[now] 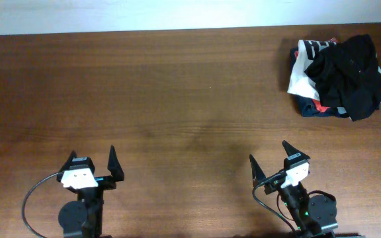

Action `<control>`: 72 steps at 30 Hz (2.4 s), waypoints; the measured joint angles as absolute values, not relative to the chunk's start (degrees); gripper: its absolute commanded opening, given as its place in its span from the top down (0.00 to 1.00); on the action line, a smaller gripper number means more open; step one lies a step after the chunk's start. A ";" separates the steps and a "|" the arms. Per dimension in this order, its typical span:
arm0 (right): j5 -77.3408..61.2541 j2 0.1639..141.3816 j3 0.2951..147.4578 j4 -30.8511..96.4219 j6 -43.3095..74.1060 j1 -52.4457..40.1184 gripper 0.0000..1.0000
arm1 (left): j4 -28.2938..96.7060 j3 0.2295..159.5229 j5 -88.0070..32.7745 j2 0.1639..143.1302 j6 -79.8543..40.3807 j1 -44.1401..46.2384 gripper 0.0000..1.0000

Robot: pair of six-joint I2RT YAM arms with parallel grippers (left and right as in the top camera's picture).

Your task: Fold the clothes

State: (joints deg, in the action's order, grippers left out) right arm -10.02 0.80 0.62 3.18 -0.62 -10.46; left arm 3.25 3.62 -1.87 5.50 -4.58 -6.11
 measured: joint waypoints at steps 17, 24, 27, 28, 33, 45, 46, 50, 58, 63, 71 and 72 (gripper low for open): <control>-10.02 0.80 0.62 3.18 -0.64 -10.46 0.01 | 9.04 3.07 -1.83 0.84 -4.54 -6.11 0.01; -10.02 0.80 0.62 3.18 -0.62 -10.46 0.01 | 8.99 3.03 -1.87 0.84 -4.34 -6.11 0.01; -10.02 0.80 0.62 3.18 -0.62 -10.46 0.01 | 8.99 3.03 -1.87 0.84 -4.34 -6.11 0.01; -10.02 0.80 0.62 3.18 -0.62 -10.46 0.01 | 8.99 3.03 -1.87 0.84 -4.34 -6.11 0.01; -10.02 0.80 0.62 3.18 -0.62 -10.46 0.01 | 8.99 3.03 -1.87 0.84 -4.34 -6.11 0.01; -10.02 0.80 0.62 3.18 -0.62 -10.46 0.01 | 8.99 3.03 -1.87 0.84 -4.32 -6.11 0.01; -10.02 0.80 0.62 3.18 -0.62 -10.46 0.01 | 8.99 3.03 -1.87 0.84 -4.34 -6.11 0.01; -10.02 0.80 0.62 3.18 -0.62 -10.46 0.01 | 8.99 2.98 -1.87 0.84 -4.32 -6.11 0.01; -10.02 0.80 0.62 3.18 -0.60 -10.46 0.01 | 8.99 2.98 -1.87 0.84 -4.34 -6.11 0.01; -10.02 0.80 0.62 3.18 -0.64 -10.46 0.01 | 8.99 2.98 -1.87 0.84 -4.32 -6.11 0.01; -10.02 0.80 0.62 3.18 -0.60 -10.46 0.01 | 8.99 2.98 -1.87 0.84 -4.34 -6.11 0.01; -10.02 0.80 0.62 3.18 -0.62 -10.46 0.01 | 8.99 2.98 -1.87 0.84 -4.34 -6.11 0.01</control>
State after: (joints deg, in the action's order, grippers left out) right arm -10.02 0.80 0.62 3.18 -0.62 -10.46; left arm 8.99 2.98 -1.87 0.84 -4.34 -6.11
